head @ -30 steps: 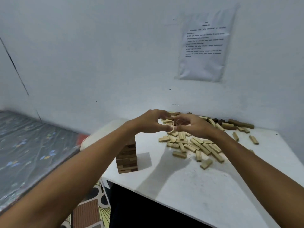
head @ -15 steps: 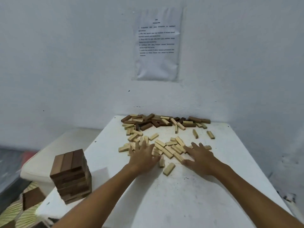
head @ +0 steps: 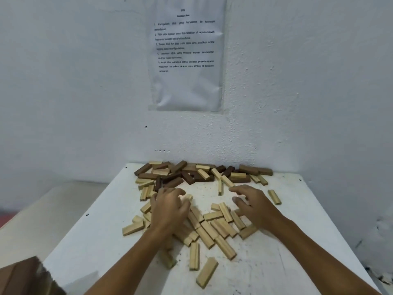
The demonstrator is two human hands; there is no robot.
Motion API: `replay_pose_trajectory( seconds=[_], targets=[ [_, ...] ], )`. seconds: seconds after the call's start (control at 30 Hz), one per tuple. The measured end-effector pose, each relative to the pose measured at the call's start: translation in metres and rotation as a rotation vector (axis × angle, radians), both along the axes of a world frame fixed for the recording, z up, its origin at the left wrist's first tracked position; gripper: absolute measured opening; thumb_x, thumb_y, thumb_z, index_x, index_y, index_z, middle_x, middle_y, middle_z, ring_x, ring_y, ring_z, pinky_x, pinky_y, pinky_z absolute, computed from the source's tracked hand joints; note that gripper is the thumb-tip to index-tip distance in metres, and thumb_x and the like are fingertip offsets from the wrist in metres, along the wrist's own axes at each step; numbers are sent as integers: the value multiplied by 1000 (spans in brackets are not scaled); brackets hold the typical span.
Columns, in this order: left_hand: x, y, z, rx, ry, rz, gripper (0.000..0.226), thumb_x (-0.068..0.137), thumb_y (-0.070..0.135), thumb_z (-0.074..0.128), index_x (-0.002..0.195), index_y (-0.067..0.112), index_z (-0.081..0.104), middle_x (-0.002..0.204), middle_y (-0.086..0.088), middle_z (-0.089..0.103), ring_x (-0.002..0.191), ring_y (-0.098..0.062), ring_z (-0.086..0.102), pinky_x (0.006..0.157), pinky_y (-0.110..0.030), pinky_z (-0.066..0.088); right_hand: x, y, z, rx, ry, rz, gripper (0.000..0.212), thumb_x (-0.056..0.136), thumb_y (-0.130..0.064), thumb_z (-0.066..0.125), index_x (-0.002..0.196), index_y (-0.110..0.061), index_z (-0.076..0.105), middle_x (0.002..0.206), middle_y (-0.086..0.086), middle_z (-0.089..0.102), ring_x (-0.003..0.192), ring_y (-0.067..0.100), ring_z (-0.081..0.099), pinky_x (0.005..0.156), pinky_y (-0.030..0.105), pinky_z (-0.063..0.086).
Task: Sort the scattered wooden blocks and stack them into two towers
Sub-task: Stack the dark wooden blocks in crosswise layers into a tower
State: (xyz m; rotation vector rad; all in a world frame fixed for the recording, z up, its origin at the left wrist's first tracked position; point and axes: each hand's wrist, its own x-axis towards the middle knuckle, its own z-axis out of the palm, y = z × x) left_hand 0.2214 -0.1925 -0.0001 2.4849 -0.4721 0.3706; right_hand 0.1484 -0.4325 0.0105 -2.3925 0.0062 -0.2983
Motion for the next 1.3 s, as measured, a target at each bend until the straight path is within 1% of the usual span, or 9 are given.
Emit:
replay_pose_trajectory(
  seconds=[0.13, 0.23, 0.3, 0.4, 0.5, 0.67, 0.93, 1.13, 1.3],
  targets=[
    [41, -5, -2, 125, 76, 31, 49, 92, 37, 48, 140, 27, 49, 149, 2, 44, 143, -20, 27, 117, -48, 17, 50, -42, -3, -89, -54, -115, 37, 95, -10, 53, 131, -18, 59, 131, 5, 60, 122, 20, 53, 102, 35, 43],
    [53, -10, -9, 200, 139, 22, 53, 97, 34, 44, 149, 29, 34, 159, 1, 26, 150, -22, 10, 119, -52, 3, 75, -62, -10, -202, 25, -158, 50, 98, -9, 46, 146, -21, 41, 151, 11, 38, 140, 29, 33, 114, 39, 29],
    [55, -12, -15, 244, 124, 24, 48, 99, 34, 39, 146, 29, 39, 160, 2, 24, 150, -22, 7, 118, -53, -2, 86, -69, -19, -340, 114, -147, 54, 99, -10, 42, 151, -20, 30, 157, 11, 27, 144, 29, 24, 116, 43, 26],
    [52, -9, -19, 225, 107, 32, 39, 99, 37, 33, 118, 27, 65, 157, 3, 31, 148, -18, 17, 117, -50, -6, 93, -72, -29, -545, 43, -217, 52, 94, -13, 48, 145, -24, 42, 143, 6, 49, 131, 28, 42, 104, 50, 37],
    [51, -9, -18, 143, 36, 53, 28, 96, 30, 47, 100, 21, 73, 139, 6, 54, 135, -15, 39, 117, -49, 2, 94, -72, -29, -479, -112, -291, 36, 86, -12, 61, 120, -22, 67, 112, 5, 68, 105, 28, 58, 92, 45, 44],
    [52, -9, -16, 34, -1, 64, 11, 83, 14, 67, 87, 21, 73, 96, 9, 68, 98, -13, 60, 107, -55, 29, 87, -85, -18, 3, 84, -215, 15, 90, -36, 63, 102, -30, 70, 82, -4, 69, 77, 16, 64, 75, 43, 55],
    [42, -9, -19, -117, -18, 26, 16, 81, 12, 70, 93, 23, 70, 95, 14, 64, 94, -11, 60, 97, -41, 24, 73, -68, -12, 41, -70, -239, 19, 81, 5, 57, 87, -12, 63, 94, 11, 51, 82, 20, 53, 73, 27, 40],
    [32, -11, -12, -194, -18, 43, 16, 81, 12, 72, 93, 22, 70, 97, 14, 63, 93, -8, 58, 101, -48, 27, 78, -57, -20, 107, 91, -257, 39, 81, -7, 71, 58, -11, 40, 60, 4, 42, 59, 16, 43, 58, 30, 33],
    [19, -10, -3, -264, -64, 11, 19, 77, 5, 73, 86, 22, 68, 91, 16, 62, 88, -8, 62, 95, -48, 37, 80, -52, -16, 27, 159, -384, 28, 81, -21, 70, 64, -10, 51, 68, 8, 59, 68, 25, 59, 58, 33, 41]
  ],
)
